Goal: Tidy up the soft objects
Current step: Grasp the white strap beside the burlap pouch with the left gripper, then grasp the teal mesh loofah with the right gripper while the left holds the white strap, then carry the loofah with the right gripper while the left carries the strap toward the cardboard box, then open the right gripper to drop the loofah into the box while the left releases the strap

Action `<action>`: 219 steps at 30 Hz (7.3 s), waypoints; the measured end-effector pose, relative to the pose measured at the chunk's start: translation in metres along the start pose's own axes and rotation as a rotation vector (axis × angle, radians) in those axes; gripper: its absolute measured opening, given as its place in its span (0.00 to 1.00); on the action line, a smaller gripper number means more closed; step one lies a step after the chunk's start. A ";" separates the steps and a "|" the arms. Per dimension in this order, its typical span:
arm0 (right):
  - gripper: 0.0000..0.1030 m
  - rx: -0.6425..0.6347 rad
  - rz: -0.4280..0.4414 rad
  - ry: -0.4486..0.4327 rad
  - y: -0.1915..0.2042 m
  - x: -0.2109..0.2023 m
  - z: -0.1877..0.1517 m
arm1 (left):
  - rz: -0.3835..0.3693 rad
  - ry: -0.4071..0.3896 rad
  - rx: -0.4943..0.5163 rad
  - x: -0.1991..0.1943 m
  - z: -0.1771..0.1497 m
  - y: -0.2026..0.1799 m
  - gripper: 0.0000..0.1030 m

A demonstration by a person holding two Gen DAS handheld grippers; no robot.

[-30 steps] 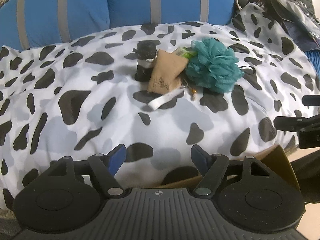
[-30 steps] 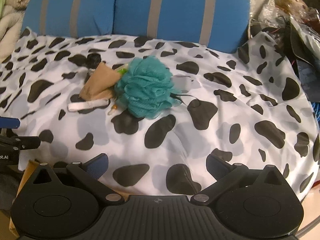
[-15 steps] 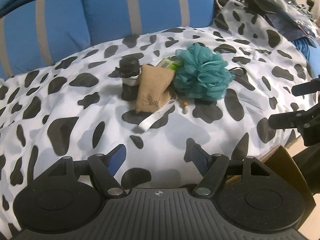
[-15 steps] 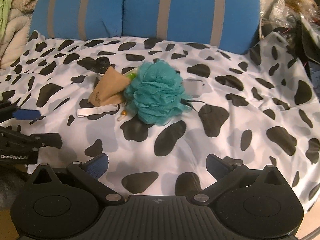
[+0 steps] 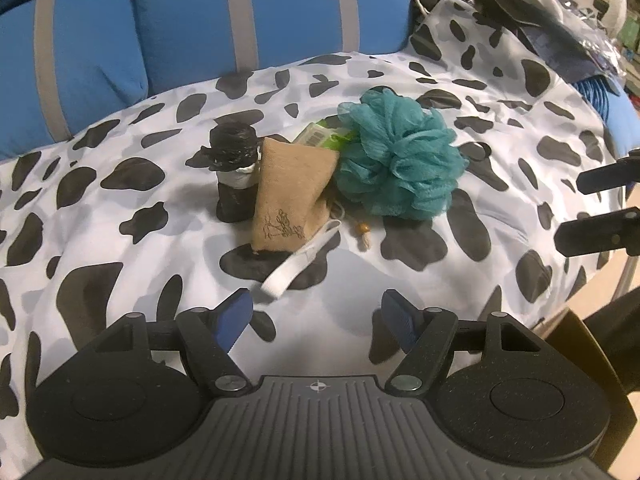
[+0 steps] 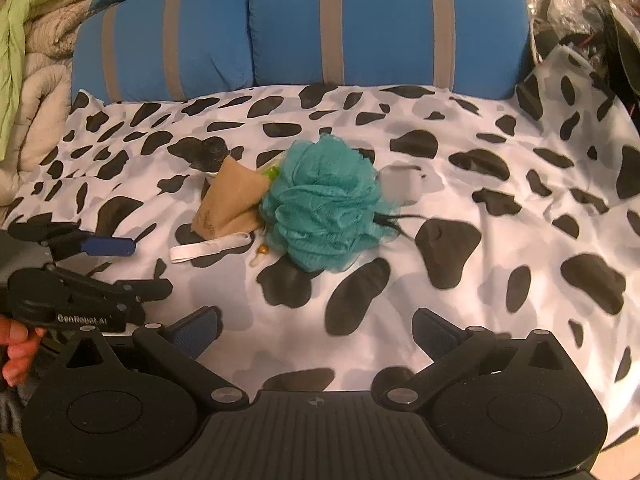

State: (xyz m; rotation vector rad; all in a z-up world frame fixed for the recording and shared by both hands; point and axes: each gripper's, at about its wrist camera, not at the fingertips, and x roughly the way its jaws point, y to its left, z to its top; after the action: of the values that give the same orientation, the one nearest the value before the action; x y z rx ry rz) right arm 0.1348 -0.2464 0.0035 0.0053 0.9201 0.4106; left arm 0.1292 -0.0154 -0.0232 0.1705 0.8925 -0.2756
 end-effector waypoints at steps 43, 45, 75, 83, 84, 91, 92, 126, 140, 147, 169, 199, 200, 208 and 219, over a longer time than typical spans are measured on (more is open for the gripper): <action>1.00 -0.041 -0.029 -0.103 -0.015 0.023 0.026 | -0.174 0.088 0.008 0.047 0.031 0.031 0.03; 1.00 -0.035 -0.029 -0.117 -0.016 0.023 0.027 | -0.170 0.066 -0.002 0.038 0.034 0.030 0.03; 1.00 -0.196 -0.009 -0.049 -0.001 0.100 0.069 | -0.061 -0.092 -0.187 -0.031 0.041 0.042 0.03; 1.00 -0.228 -0.033 0.049 0.000 0.144 0.080 | -0.064 -0.085 -0.209 -0.029 0.041 0.048 0.03; 1.00 -0.233 -0.027 0.069 -0.001 0.150 0.079 | -0.069 -0.083 -0.213 -0.029 0.041 0.049 0.03; 0.97 -0.226 -0.016 0.126 0.000 0.176 0.077 | -0.082 -0.082 -0.215 -0.028 0.043 0.049 0.03; 0.94 -0.219 -0.012 0.131 0.000 0.178 0.077 | -0.082 -0.082 -0.217 -0.028 0.043 0.049 0.03; 0.63 -0.137 -0.017 -0.056 -0.003 0.068 0.054 | -0.117 -0.085 -0.164 -0.020 0.027 0.032 0.03; 0.63 -0.073 0.018 -0.036 -0.002 0.032 0.024 | -0.180 -0.116 -0.230 -0.032 0.003 0.026 0.03; 0.63 -0.070 0.037 0.009 0.011 0.024 0.009 | -0.185 -0.089 -0.268 -0.044 -0.014 0.012 0.03; 0.65 -0.058 0.086 0.115 0.050 -0.007 -0.043 | -0.134 0.033 -0.335 -0.072 -0.058 -0.022 0.03; 0.68 -0.091 0.089 0.283 0.057 -0.010 -0.078 | -0.115 0.201 -0.387 -0.068 -0.069 -0.034 0.57; 0.68 -0.095 0.095 0.288 0.058 -0.010 -0.079 | -0.098 0.197 -0.392 -0.068 -0.069 -0.033 0.57; 1.00 -0.167 0.092 0.355 0.072 -0.001 -0.084 | 0.013 0.197 -0.453 -0.069 -0.071 -0.017 0.57; 1.00 -0.150 0.041 0.376 0.067 0.005 -0.085 | 0.033 0.247 -0.422 -0.063 -0.074 -0.021 0.57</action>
State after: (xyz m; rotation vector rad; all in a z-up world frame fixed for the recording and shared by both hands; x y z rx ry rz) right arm 0.0491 -0.1966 -0.0401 -0.1959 1.2580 0.5281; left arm 0.0307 -0.0058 -0.0199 -0.1754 1.1710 -0.0305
